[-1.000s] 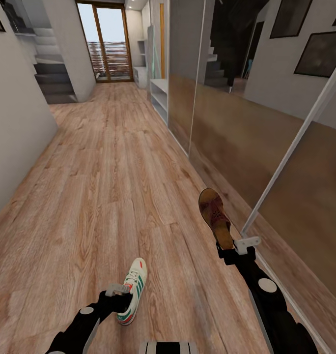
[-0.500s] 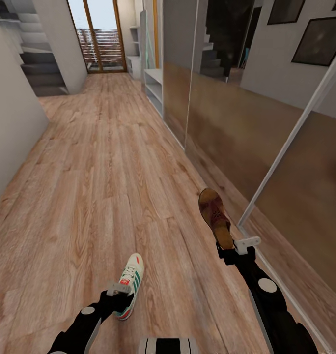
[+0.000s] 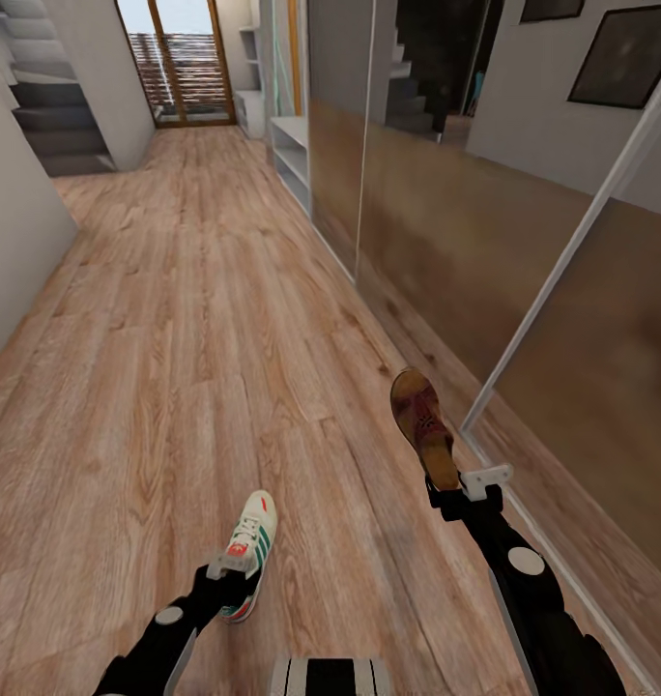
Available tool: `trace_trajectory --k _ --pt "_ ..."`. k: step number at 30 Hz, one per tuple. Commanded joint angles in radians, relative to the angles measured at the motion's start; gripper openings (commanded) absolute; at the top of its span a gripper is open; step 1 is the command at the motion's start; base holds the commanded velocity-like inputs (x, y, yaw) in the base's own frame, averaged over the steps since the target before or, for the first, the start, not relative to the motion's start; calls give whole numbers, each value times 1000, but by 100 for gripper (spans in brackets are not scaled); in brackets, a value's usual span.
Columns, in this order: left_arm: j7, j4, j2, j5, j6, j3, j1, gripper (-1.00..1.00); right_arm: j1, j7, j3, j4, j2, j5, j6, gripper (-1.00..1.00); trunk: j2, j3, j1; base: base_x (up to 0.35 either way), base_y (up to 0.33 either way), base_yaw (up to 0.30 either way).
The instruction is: Pick up the two gym shoes and the two sandals from the corridor floor and place them onto the hallstand (shoe rack) in the corridor, making sure they are on the rack and not on the floor. Arrange them so the two gym shoes are next to each other and the two sandals are next to each other.
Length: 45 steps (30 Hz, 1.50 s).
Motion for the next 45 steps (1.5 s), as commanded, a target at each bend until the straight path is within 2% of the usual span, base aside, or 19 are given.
trace_trajectory --k 1,3,7,10,16,42,45 --pt "4 0 -1 -10 -13 8 1 100 0 8 -2 -2 1 7 5 -100 -1 -6 0 0 0 -2" --pt "43 5 0 -9 -41 6 5 100 0 8 -2 -2 1 7 6 -100 -1 -9 0 0 0 0" --pt "60 10 0 -9 -56 5 8 100 0 8 -3 -2 1 7 5 -100 -1 -13 0 0 0 0" --pt "62 11 0 -5 -64 14 9 100 0 8 -3 -2 1 7 6 -100 -1 -25 2 0 0 0" --pt "62 11 0 10 -69 47 9 100 0 8 -3 -2 1 7 6 -100 -3 -55 4 0 0 0" --pt "62 2 -3 10 -70 50 9 100 0 8 -3 -2 1 7 7 -100 -9 -196 16 0 0 0" --pt "62 2 -3 10 -71 50 9 100 0 8 -3 -2 1 7 7 -100 -9 -198 16 0 0 0"
